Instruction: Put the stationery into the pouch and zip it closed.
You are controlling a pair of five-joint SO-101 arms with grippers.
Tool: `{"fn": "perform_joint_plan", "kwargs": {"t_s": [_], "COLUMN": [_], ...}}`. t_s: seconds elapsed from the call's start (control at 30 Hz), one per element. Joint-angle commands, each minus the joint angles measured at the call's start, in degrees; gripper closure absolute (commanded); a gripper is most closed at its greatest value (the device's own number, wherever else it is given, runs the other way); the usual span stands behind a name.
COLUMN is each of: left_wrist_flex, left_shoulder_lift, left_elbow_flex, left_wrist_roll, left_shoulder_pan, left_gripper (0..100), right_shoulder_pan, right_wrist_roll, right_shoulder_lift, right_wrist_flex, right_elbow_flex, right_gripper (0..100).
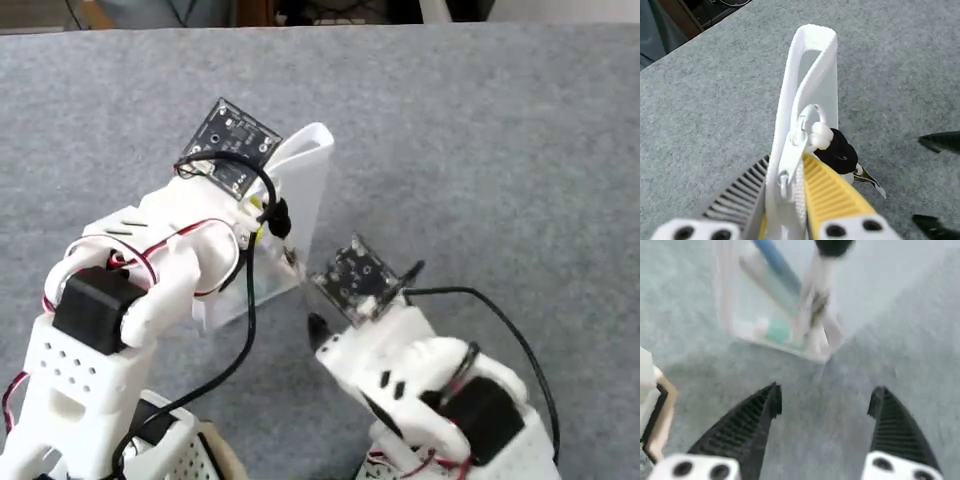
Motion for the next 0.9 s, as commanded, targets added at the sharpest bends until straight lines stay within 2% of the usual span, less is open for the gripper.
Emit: {"fn": "perform_joint_plan", "kwargs": {"t_s": [0.0,0.17,0.57,0.63,0.87], "left_wrist_flex": [-1.7,-1.2,0.4,0.4,0.4], "left_shoulder_lift": [-0.2,-0.4,-0.4,-0.4,-0.4], "left_elbow_flex": [-0.7,-0.4,-0.4,-0.4,-0.4], "left_wrist_roll": [2.8,3.3,3.3,3.3,3.3], "left_shoulder_pan": [-0.4,-0.5,0.0,0.0,0.1], "left_gripper": [97,97,97,97,97], "right_shoulder_pan": [2.4,3.5,5.4,6.4,7.7], "right_wrist_roll": [0.1,-7.0,-6.9,-6.9,-6.9], "right_shoulder_lift": [0.7,0.6,0.9,0.9,0.9], "right_wrist_flex": [-11.5,-20.2,-36.4,-38.5,-43.2], "right_elbow_flex": [5.8,12.5,20.5,20.8,20.9], "right_gripper": [70.7,70.8,71.4,75.3,98.6]}}
